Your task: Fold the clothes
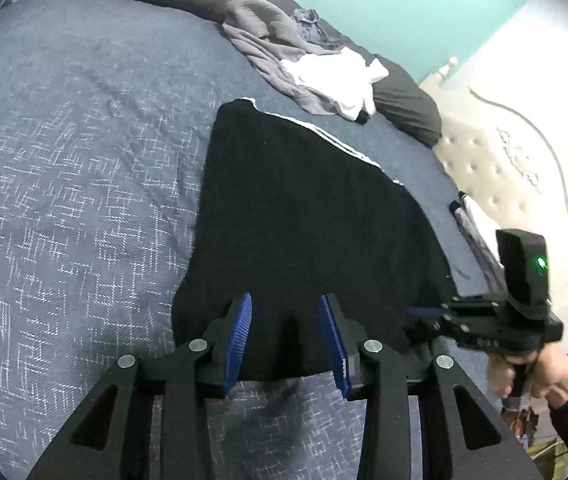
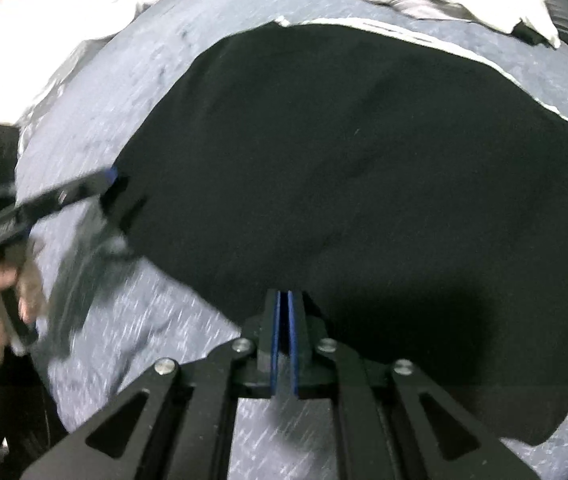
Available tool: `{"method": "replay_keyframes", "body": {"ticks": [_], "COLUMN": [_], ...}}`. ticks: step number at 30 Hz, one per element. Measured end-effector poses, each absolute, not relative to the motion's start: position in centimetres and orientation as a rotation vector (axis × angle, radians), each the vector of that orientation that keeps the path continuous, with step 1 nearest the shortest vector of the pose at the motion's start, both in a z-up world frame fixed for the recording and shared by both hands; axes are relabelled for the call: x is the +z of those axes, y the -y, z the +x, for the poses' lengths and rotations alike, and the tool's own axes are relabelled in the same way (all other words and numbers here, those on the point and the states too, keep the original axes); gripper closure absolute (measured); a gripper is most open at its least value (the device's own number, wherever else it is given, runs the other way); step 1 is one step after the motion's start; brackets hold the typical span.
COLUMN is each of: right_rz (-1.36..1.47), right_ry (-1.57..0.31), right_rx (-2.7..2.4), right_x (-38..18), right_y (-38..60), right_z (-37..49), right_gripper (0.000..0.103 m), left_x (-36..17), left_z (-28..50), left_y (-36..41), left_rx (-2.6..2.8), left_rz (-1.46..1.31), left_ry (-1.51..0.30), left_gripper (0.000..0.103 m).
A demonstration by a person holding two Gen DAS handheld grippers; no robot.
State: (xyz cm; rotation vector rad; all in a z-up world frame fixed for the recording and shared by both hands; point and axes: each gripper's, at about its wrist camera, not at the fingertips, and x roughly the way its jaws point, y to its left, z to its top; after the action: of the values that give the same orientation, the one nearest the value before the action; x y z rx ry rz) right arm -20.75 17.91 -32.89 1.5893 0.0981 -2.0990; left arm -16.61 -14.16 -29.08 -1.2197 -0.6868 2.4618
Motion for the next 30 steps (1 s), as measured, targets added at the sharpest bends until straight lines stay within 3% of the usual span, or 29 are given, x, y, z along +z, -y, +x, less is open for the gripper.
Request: {"method": "replay_keyframes", "body": {"ticks": [30], "right_rz": [1.630], "right_ry": [0.056], "right_rx": [-2.465], "right_x": [-33.8], "right_y": [-18.7], "right_z": [-40.6], "right_gripper": [0.100], "left_x": [-29.0], "left_z": [-16.3], "left_y": [14.9], "left_rx": [2.439], "left_rz": [-1.201], "left_ry": [0.715], "left_gripper": [0.061]}}
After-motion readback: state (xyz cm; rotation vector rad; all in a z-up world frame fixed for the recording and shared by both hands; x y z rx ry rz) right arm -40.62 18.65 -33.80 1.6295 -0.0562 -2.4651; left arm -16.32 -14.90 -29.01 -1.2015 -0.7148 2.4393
